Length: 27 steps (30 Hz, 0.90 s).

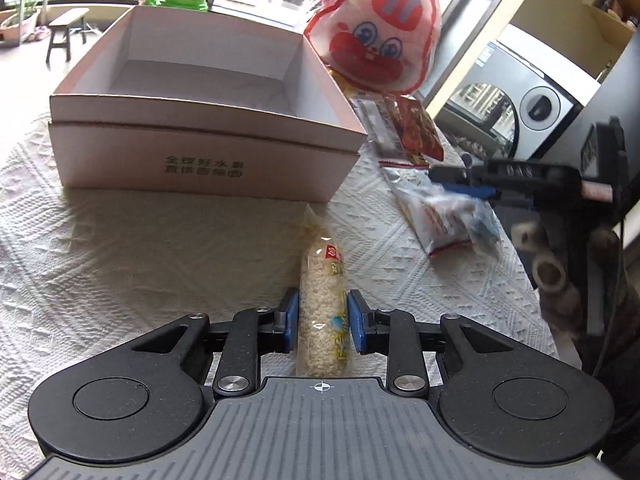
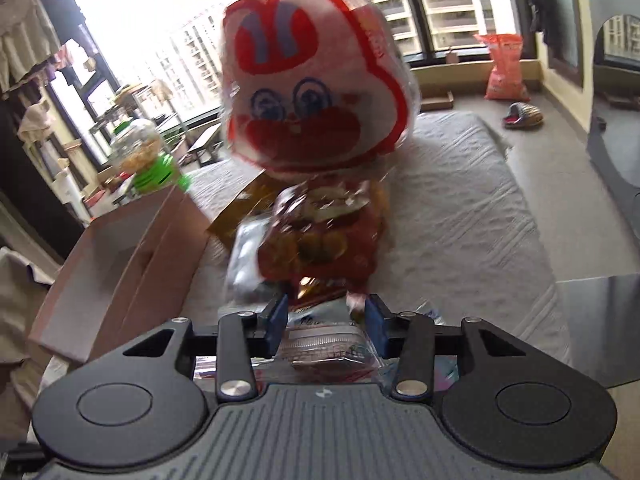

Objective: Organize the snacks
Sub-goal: 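Carry both held snacks over the pink box with both tools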

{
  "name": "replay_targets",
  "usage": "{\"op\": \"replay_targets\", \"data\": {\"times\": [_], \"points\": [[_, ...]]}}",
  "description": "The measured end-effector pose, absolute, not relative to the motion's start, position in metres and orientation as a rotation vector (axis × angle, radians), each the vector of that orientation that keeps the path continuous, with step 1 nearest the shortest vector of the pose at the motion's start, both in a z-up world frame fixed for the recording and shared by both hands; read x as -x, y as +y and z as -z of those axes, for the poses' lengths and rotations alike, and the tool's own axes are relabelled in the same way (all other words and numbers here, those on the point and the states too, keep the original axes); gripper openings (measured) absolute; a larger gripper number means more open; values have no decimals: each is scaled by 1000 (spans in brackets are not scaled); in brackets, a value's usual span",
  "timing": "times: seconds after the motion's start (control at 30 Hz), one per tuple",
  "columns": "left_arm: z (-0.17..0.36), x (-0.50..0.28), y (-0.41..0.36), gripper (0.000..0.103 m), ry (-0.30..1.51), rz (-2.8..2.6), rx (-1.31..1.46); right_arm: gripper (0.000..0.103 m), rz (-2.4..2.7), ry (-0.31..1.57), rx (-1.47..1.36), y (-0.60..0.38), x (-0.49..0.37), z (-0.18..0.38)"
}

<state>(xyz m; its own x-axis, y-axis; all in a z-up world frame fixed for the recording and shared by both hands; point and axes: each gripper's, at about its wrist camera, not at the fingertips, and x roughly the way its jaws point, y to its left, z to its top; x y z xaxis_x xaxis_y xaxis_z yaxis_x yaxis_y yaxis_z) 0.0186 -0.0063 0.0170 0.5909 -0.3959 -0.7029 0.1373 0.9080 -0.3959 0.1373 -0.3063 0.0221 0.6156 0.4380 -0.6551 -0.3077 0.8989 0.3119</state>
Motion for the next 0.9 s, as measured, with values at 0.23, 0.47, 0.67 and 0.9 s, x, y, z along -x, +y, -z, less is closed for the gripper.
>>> {"op": "replay_targets", "data": {"times": [0.23,0.47,0.67,0.9], "points": [[-20,-14,-16,30,882,332,261,45,-502,712,229,-266,-34,-19],[-19,-9,-20,31,885,344,229,62,-563,777,183,-269,9,-21],[-17,-10,-30,31,873,328,194,63,-476,825,-40,-281,19,-11],[-18,-8,-30,31,876,308,193,63,-396,745,114,-232,21,-5]]}}
